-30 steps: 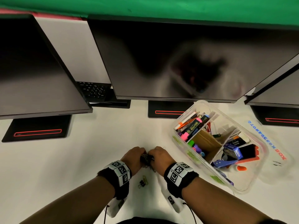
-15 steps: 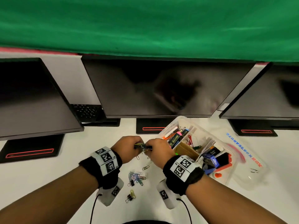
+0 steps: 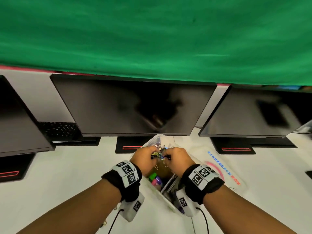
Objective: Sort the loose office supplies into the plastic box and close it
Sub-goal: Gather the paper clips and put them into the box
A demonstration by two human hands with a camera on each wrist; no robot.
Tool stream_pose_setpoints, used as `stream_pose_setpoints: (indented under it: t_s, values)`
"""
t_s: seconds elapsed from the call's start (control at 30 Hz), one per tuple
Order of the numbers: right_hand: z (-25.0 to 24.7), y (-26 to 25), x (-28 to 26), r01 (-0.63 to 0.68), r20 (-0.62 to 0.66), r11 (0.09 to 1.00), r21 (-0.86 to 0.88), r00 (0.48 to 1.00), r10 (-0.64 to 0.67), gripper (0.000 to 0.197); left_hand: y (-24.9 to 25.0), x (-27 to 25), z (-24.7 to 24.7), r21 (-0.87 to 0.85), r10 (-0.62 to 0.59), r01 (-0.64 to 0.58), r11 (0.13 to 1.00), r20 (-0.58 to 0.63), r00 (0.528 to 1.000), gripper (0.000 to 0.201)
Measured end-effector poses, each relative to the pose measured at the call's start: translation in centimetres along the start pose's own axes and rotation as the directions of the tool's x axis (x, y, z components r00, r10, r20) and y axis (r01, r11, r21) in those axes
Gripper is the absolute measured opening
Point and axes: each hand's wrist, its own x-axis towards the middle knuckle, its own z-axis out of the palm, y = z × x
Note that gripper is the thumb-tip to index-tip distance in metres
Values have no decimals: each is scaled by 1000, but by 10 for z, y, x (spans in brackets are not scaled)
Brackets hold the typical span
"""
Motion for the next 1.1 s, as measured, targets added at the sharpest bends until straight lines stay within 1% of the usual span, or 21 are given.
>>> stream_pose_setpoints:
  t_s: [0.2, 0.47, 0.53, 0.63, 0.7, 0.77, 0.83, 0.97, 1.03, 1.1]
  values:
    - [-2, 25, 6, -6, 9, 1000, 8, 1000, 6, 29, 11, 17, 25, 2, -45, 45, 999, -13, 999, 20]
    - [-2, 42, 15, -51, 28, 998, 25, 998, 50, 29, 13, 33, 45, -10, -91, 91, 996, -44, 995, 24]
    - [-3, 44, 14, -47, 33, 998, 37, 998, 45, 34, 14, 35, 50, 0, -89, 89, 996, -12, 996, 27]
    - [-6, 46, 13, -42, 44, 998, 48, 998, 40, 42, 12, 37, 53, 22, -98, 97, 995, 56, 994, 38]
    - [-6, 47, 12, -66, 59, 996, 67, 996, 62, 48, 9, 37, 54, 21, -97, 95, 995, 98, 990, 41]
    - [-3, 48, 11, -95, 58, 992, 80, 994, 91, 51, 6, 36, 52, -11, -97, 99, 995, 114, 989, 43]
    - [-1, 47, 9, -100, 50, 991, 85, 994, 96, 47, 4, 32, 47, -53, -95, 101, 994, 92, 991, 43]
    - [2, 32, 6, -73, -1, 992, 103, 997, 73, 28, -1, 19, 25, -156, -104, 109, 982, 37, 994, 38]
    - [5, 15, 6, -31, -3, 994, 110, 1000, 31, 25, -9, 11, 8, -156, -135, 134, 979, 1, 991, 36]
    - [11, -6, 6, 45, 10, 995, 91, 999, -46, 25, -21, 0, -10, -111, -164, 158, 981, -49, 985, 31]
